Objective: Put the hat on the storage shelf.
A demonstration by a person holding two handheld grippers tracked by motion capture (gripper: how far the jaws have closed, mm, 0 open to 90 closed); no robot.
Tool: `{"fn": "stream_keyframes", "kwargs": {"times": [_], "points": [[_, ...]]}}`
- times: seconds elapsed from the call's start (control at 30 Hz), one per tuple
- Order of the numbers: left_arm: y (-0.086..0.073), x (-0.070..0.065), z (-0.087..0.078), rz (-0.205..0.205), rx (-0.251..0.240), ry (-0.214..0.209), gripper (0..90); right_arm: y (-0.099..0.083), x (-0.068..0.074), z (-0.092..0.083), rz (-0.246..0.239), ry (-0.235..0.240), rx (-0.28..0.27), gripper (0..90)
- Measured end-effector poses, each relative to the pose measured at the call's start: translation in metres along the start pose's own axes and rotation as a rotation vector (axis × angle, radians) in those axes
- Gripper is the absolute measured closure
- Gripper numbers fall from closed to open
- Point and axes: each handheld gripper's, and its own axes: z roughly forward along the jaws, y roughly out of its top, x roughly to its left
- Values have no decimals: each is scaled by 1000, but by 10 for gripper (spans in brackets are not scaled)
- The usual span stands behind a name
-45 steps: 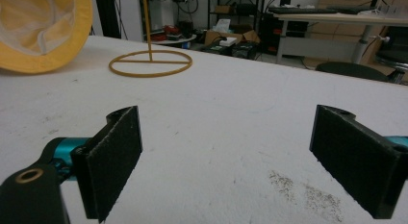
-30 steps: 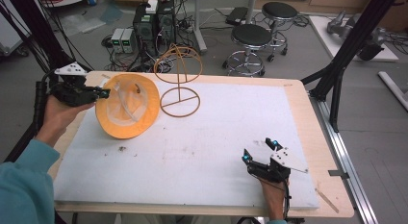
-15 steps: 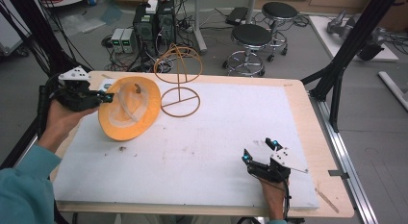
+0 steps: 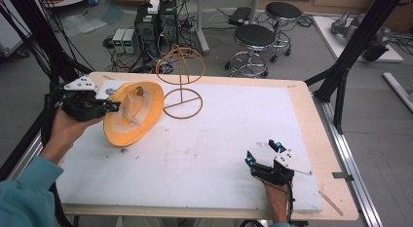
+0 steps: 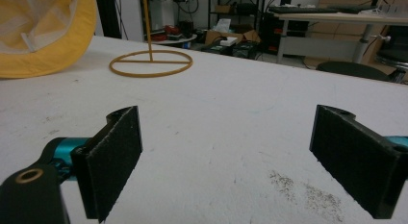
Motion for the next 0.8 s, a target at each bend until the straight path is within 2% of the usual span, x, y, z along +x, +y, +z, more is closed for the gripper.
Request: {"fn": "stream_keyframes", "kwargs": {"times": [0.33,0.47,0.67,0.8], "points": [[-8,-25,4,-16,-29,-71,863,0,0,0,-4,1,0,101],[-9,-38,8,-19,-41,-113,855,0,0,0,-9,-1,1,101],[-9,-54,20,-32,-36,-176,777,0,0,0,-7,0,0,101],[-9,-64,28,-61,-28,-246,732,0,0,0,-9,0,0,101]]}}
